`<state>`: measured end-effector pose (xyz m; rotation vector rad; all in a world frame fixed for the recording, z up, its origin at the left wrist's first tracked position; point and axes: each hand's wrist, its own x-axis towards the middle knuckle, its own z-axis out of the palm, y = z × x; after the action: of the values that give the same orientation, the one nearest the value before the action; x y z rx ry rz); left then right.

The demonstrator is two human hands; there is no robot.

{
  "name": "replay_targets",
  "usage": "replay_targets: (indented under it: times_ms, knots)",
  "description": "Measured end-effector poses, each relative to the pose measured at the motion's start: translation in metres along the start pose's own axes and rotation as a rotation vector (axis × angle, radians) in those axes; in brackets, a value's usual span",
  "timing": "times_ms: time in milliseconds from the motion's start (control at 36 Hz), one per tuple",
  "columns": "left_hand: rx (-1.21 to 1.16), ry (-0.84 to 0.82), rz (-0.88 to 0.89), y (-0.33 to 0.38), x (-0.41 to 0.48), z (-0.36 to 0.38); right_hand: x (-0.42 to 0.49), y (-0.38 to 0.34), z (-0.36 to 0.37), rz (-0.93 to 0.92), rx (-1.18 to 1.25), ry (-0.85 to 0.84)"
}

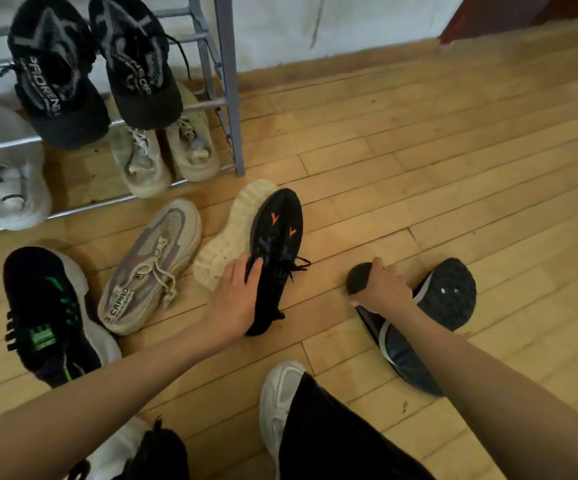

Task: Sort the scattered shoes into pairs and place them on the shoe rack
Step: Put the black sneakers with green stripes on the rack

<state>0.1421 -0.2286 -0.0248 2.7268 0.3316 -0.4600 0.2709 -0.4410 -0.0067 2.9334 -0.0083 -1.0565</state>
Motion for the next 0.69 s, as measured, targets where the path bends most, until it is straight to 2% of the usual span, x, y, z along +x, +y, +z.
replay_targets:
  times_ms: [167,333,444,528,611,694]
  knots:
    - [-0.092,-0.034,0.005,-0.001,0.003,-0.006,0.0,-0.022,-0.004,-0.15,0.089,0.127]
    - [-0.007,0.031,0.075,-0.004,0.001,-0.012,0.011,-0.058,-0.025,-0.257,0.398,0.193]
    - [0.053,0.094,0.196,0.007,0.005,-0.009,0.012,-0.05,-0.03,-0.23,0.179,0.174]
    - [0.066,0.042,0.303,0.027,0.014,-0.003,0.007,-0.027,-0.021,-0.149,0.14,0.138]
    - [-0.14,-0.119,0.301,0.058,0.025,0.0,0.003,-0.004,-0.011,-0.129,0.193,0.074]
    - [-0.509,-0.315,0.095,0.094,0.037,0.001,0.002,0.008,-0.008,-0.196,0.216,0.071]
